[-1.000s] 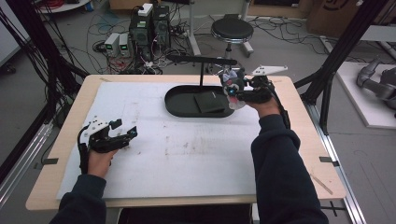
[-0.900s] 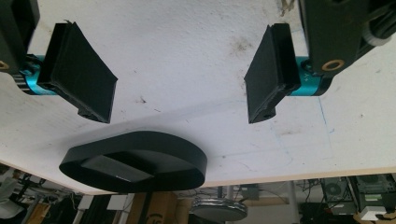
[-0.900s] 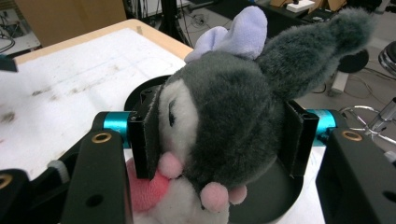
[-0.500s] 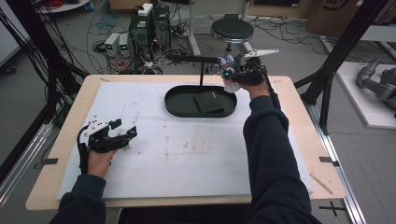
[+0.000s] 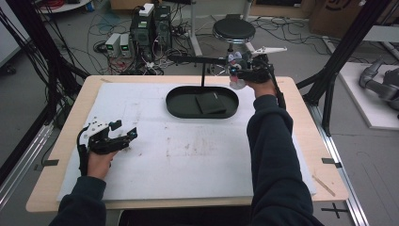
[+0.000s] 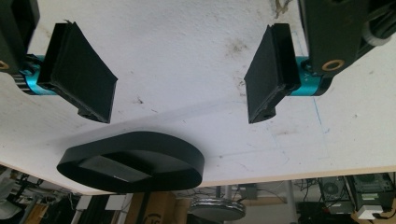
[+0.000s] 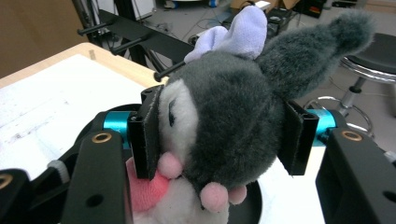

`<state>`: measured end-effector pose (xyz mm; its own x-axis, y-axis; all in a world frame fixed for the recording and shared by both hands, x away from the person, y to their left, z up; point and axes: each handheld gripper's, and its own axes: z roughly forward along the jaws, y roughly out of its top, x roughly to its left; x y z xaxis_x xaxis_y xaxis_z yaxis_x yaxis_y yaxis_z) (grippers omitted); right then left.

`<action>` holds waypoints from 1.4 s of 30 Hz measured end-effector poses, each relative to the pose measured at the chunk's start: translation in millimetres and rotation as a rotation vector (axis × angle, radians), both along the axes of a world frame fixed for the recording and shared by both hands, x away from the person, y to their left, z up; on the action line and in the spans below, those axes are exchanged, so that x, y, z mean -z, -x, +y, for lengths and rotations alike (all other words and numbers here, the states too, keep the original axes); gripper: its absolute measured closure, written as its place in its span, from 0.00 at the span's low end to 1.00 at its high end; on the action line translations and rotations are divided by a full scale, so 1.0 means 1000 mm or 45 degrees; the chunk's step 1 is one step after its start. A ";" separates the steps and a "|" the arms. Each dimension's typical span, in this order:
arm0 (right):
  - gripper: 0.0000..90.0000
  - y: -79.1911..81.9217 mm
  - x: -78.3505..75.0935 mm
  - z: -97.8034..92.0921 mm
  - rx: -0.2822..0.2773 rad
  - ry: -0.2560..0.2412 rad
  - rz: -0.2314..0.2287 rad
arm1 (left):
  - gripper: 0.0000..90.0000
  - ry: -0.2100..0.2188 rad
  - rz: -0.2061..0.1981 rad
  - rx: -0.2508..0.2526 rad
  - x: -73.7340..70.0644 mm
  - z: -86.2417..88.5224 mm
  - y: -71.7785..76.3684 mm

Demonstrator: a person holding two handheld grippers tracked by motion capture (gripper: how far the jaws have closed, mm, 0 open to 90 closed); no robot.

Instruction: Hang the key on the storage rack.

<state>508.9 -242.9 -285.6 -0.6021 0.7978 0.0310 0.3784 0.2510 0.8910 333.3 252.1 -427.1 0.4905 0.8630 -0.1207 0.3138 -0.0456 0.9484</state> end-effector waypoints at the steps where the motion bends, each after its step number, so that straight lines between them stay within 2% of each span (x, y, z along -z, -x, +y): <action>1: 0.47 0.000 0.000 -0.002 0.015 0.002 0.004 | 0.27 -0.001 0.000 -0.001 0.000 0.000 0.000; 5: 0.47 0.001 -0.001 -0.007 0.044 0.013 0.019 | 0.27 0.000 0.001 -0.002 0.000 0.000 0.000; 9: 0.47 0.002 -0.001 -0.013 0.101 0.021 0.034 | 0.27 0.003 0.001 0.000 0.000 0.000 0.000; 13: 0.47 0.003 0.001 -0.014 0.101 0.049 0.052 | 0.27 0.000 0.001 0.000 0.000 0.000 0.000; 15: 0.47 0.004 0.003 -0.014 0.074 0.032 0.047 | 0.27 0.000 0.001 -0.001 0.000 0.000 0.000; 16: 0.47 0.005 0.004 -0.015 0.034 -0.048 0.040 | 0.27 -0.001 0.001 0.000 0.000 0.000 0.000; 17: 0.47 0.005 0.004 -0.015 0.034 -0.048 0.040 | 0.27 0.002 0.001 -0.001 0.000 0.000 0.000; 18: 0.47 0.005 0.003 -0.016 0.022 -0.092 0.046 | 0.27 0.002 0.002 0.000 0.000 0.000 0.000; 19: 0.47 0.006 0.002 -0.017 -0.007 -0.162 0.048 | 0.27 0.001 0.000 -0.001 0.000 0.000 0.000; 20: 0.47 0.005 0.002 -0.021 -0.095 -0.302 0.104 | 0.27 -0.001 0.001 -0.002 0.000 0.000 0.000; 21: 0.47 0.005 0.002 -0.021 -0.095 -0.302 0.104 | 0.27 -0.005 0.001 -0.001 0.000 0.000 0.000; 24: 0.47 0.004 0.004 -0.026 -0.181 -0.401 0.173 | 0.27 -0.004 0.002 0.000 0.000 0.000 0.000; 27: 0.47 0.003 0.007 -0.030 -0.233 -0.476 0.234 | 0.27 0.000 0.000 -0.001 0.000 0.000 0.000; 30: 0.47 0.002 0.009 -0.028 -0.276 -0.485 0.272 | 0.27 -0.001 0.002 -0.002 0.000 0.000 0.000; 33: 0.47 0.000 0.011 -0.023 -0.302 -0.464 0.300 | 0.27 0.005 0.000 -0.001 0.000 0.000 0.000; 35: 0.47 -0.001 0.012 -0.021 -0.276 -0.439 0.298 | 0.27 0.004 0.000 -0.001 0.000 0.000 0.000; 39: 0.48 -0.004 0.015 -0.019 -0.168 -0.379 0.304 | 0.27 0.006 0.001 0.000 0.000 0.000 0.000; 41: 0.48 -0.005 0.015 -0.021 -0.125 -0.399 0.288 | 0.27 0.000 0.000 -0.002 0.000 0.001 0.000; 42: 0.47 -0.004 0.014 -0.023 -0.100 -0.431 0.275 | 0.27 0.000 -0.001 -0.003 0.000 0.001 0.000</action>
